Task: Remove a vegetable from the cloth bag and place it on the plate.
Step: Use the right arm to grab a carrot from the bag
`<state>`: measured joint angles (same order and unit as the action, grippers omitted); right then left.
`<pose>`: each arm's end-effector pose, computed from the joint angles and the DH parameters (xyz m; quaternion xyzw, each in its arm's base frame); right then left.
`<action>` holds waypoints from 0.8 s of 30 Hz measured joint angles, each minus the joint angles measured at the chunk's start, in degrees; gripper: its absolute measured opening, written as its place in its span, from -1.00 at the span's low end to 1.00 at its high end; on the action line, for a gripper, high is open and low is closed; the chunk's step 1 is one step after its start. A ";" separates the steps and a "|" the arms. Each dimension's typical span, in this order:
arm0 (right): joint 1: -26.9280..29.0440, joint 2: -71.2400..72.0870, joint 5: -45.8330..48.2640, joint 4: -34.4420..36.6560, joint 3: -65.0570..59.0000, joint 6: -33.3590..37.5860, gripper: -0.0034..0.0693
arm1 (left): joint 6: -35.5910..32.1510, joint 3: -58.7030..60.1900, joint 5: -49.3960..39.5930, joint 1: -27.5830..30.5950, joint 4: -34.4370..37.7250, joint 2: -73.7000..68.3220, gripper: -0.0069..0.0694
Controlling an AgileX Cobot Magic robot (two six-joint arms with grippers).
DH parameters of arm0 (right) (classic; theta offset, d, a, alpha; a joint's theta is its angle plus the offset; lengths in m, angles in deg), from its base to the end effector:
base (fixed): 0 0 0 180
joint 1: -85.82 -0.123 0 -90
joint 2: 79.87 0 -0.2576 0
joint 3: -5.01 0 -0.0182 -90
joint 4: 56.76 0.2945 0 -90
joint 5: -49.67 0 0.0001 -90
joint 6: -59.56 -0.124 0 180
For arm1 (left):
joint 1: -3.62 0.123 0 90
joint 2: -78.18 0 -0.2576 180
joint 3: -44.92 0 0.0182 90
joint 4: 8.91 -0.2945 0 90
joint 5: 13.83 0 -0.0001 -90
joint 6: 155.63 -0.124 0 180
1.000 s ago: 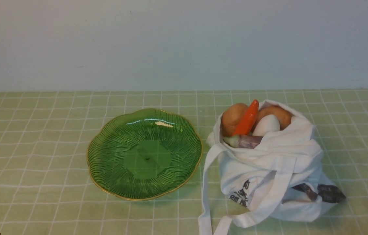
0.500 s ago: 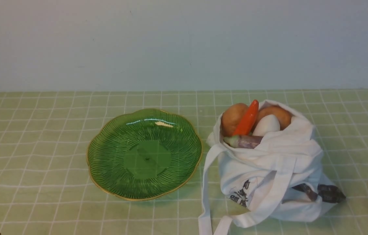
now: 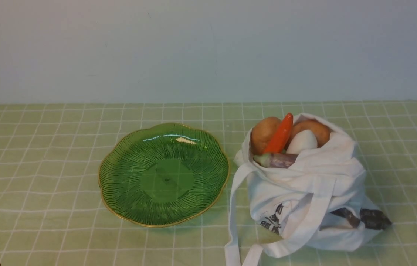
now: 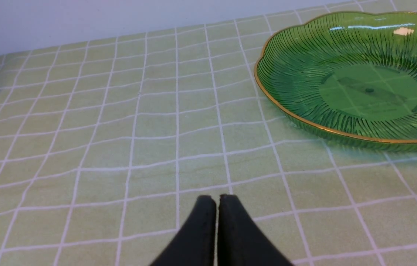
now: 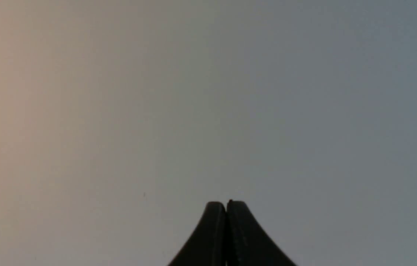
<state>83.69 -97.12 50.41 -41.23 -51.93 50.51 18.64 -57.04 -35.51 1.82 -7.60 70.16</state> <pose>0.1520 0.0061 0.3293 0.1170 0.5967 0.1844 0.7722 0.1554 -0.0059 0.1595 0.0470 0.8063 0.0105 0.5896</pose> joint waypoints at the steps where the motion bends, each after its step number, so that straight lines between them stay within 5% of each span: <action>1: 0.00 -3.05 4.21 -0.28 3.08 0.28 -0.95 | 0.00 0.00 0.00 0.00 0.00 0.00 -0.83; 4: 0.00 -19.36 23.19 -0.51 15.59 5.30 -0.95 | 0.00 0.00 0.00 0.00 0.00 0.00 -0.83; 9: 0.00 -40.56 39.13 1.18 27.25 15.25 -0.95 | 0.00 0.00 0.00 0.00 0.00 0.00 -0.83; 17: -3.95 -64.21 41.87 15.06 39.59 32.98 -0.95 | 0.00 0.00 0.00 0.00 0.00 0.00 -0.83; 24: -12.97 -80.27 40.47 17.12 49.67 34.21 -0.88 | 0.00 0.00 0.00 0.00 0.00 0.00 -0.83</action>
<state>70.72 -177.39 90.87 -24.11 -2.26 84.72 18.64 -57.04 -35.51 1.82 -7.60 70.16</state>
